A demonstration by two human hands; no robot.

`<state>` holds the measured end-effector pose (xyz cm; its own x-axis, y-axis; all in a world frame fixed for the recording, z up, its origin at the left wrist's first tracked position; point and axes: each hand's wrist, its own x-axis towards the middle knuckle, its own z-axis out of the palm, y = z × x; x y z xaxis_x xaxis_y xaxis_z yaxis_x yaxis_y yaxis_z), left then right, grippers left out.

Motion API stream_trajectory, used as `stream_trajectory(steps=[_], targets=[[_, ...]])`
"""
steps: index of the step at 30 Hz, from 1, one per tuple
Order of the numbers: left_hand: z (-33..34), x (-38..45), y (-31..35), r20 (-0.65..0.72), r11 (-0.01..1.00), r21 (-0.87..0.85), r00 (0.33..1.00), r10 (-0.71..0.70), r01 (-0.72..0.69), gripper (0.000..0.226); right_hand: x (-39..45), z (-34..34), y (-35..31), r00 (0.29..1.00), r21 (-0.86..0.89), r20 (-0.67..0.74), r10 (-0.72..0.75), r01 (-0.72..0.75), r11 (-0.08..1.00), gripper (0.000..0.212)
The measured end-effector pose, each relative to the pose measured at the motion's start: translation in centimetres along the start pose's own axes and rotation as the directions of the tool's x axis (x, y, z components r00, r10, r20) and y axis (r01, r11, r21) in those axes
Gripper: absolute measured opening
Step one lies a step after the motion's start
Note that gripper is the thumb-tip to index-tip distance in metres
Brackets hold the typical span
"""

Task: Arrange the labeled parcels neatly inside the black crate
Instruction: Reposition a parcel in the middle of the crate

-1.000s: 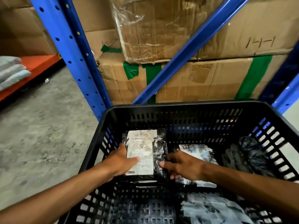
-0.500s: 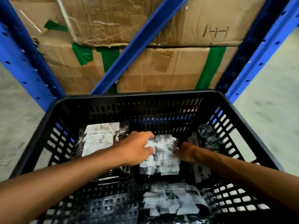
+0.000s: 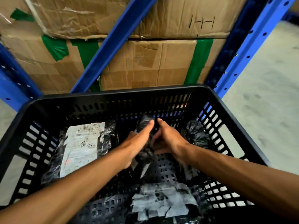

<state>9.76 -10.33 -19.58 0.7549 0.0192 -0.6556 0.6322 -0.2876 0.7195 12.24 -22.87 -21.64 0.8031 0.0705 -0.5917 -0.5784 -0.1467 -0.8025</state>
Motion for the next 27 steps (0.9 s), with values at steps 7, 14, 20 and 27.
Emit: stream_trajectory(steps=[7, 14, 20, 27], targets=[[-3.5, -2.4, -1.3, -0.099, 0.983, -0.141, 0.99, 0.101, -0.114, 0.049, -2.5, -2.6, -1.4, 0.983, -0.362, 0.009, -0.186, 0.176, 0.916, 0.044], [-5.3, -3.1, -1.1, 0.081, 0.904, -0.394, 0.974, 0.214, -0.166, 0.027, -2.6, -3.6, 0.3, 0.995, -0.152, 0.029, -0.095, 0.098, 0.983, 0.059], [-5.0, -3.9, -1.6, 0.06, 0.96, -0.248, 0.987, 0.15, -0.131, 0.067, -2.3, -4.3, -0.2, 0.962, -0.199, -0.06, -0.265, 0.249, 0.948, 0.048], [-2.6, -2.3, -2.2, -0.08, 0.986, -0.154, 0.995, 0.054, -0.066, 0.078, -2.1, -4.8, -0.5, 0.948, -0.353, -0.068, -0.311, 0.269, 0.896, 0.051]])
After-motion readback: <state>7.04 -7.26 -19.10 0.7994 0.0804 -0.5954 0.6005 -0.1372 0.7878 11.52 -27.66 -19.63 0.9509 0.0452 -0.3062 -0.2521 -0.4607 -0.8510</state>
